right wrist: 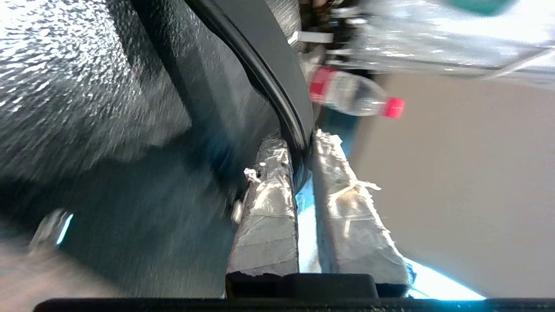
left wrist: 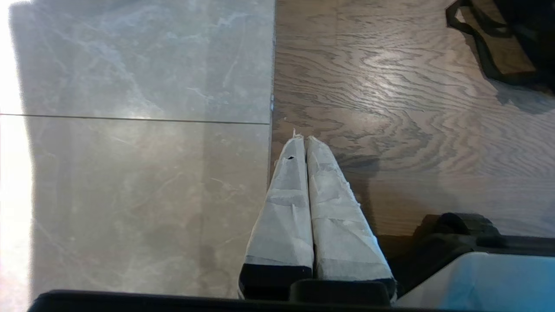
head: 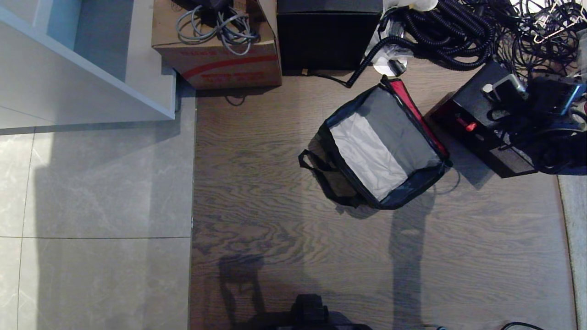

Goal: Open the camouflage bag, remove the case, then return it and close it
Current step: Grip the handle again

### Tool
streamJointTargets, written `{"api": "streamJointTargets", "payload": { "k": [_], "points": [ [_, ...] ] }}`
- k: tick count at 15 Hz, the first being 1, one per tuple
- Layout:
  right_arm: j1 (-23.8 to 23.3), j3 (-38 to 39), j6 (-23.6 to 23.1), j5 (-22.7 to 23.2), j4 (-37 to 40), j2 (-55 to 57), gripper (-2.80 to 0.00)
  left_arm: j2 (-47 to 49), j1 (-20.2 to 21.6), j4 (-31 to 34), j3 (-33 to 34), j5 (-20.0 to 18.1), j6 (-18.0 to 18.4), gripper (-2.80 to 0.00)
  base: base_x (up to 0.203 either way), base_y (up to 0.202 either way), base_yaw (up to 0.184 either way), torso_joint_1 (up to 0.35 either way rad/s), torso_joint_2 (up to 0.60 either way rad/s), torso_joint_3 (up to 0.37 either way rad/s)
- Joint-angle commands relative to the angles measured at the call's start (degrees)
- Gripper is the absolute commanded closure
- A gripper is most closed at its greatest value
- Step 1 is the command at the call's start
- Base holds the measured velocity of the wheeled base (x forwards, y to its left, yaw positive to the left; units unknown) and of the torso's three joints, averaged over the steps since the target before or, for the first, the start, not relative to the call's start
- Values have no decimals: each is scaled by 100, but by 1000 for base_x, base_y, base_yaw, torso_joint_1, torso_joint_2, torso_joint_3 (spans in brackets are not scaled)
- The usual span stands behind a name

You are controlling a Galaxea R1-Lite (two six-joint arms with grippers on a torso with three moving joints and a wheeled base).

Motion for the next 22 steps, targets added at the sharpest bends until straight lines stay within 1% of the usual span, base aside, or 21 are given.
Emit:
{"api": "streamJointTargets", "payload": {
  "k": [1, 4, 8, 9, 11, 13, 14, 15, 16, 17, 22],
  "points": [
    [22, 204, -52, 5, 62, -947, 0, 0, 0, 6, 0, 4, -2, 0, 0, 0, 0, 0, 0, 0],
    [106, 496, -115, 100, 105, -1338, 0, 0, 0, 6, 0, 4, -2, 0, 0, 0, 0, 0, 0, 0],
    [103, 959, -78, 167, 47, -1369, 0, 0, 0, 6, 0, 4, -2, 0, 0, 0, 0, 0, 0, 0],
    [98, 1061, -39, 340, 25, -1289, 0, 0, 0, 6, 0, 4, -2, 0, 0, 0, 0, 0, 0, 0],
    [71, 1149, 86, 469, 62, -1028, 0, 0, 0, 6, 0, 4, -2, 0, 0, 0, 0, 0, 0, 0],
    [-6, 1043, 193, 569, 35, -659, 0, 0, 0, 6, 0, 4, -2, 0, 0, 0, 0, 0, 0, 0],
    [-61, 926, 328, 791, 27, -462, 0, 0, 0, 6, 0, 4, -2, 0, 0, 0, 0, 0, 0, 0],
    [-183, 822, 363, 1201, 24, -283, -280, 0, 0, 6, 0, 4, -2, 0, 0, 0, 0, 0, 0, 0],
    [-245, 699, 350, 1461, 21, -84, -280, 0, 0, 6, -7, 4, -2, 0, 0, 0, 0, 0, 0, 0],
    [-269, 538, 368, 1584, 4, 144, -280, 0, 0, 6, 0, 4, -2, 0, 0, 0, 0, 0, 0, 0],
    [-357, -662, 338, 1931, -380, 1292, -280, 0, 0, 6, 0, 4, -2, 0, 0, 0, 0, 0, 0, 0]
  ]
}}
